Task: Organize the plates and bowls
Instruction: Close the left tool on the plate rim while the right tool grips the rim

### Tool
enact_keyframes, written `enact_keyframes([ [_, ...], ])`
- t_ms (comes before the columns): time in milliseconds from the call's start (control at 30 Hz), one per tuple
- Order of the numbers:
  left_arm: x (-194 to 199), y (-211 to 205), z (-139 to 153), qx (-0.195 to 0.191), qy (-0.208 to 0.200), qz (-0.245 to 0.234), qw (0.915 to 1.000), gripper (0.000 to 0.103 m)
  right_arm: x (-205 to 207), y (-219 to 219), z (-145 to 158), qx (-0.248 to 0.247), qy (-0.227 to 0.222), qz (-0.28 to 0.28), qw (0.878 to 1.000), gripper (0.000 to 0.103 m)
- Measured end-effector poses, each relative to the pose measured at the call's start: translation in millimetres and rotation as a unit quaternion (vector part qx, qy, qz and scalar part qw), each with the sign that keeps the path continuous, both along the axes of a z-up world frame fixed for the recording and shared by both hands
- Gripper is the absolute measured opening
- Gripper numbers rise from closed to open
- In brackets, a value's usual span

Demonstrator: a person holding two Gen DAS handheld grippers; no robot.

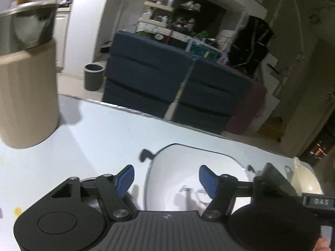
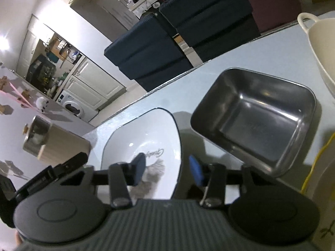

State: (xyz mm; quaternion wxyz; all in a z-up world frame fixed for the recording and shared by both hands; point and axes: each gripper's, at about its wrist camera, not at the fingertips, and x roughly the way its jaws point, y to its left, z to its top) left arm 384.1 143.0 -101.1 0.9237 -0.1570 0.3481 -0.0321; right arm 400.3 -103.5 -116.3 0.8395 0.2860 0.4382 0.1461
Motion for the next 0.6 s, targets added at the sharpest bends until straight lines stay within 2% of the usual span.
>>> enact_keyframes([
  [100, 3, 9, -8, -0.003, 0.010, 0.017, 0.9998, 0.058, -4, -1, 2, -0.013, -0.003, -0.005, 1.000, 0.038],
  [267, 6, 14, -9, -0.019, 0.000, 0.001, 0.9998, 0.051, -2, 0, -1, -0.023, -0.002, -0.010, 1.000, 0.028],
  [367, 12, 9, -8, -0.030, 0.002, -0.011, 0.9995, 0.049, -1, 0, 0, -0.032, -0.002, -0.011, 0.999, 0.026],
  [600, 21, -2, -11, 0.007, 0.041, -0.016, 0.9990, 0.034, 0, 6, 2, -0.045, -0.003, -0.010, 0.999, 0.022],
])
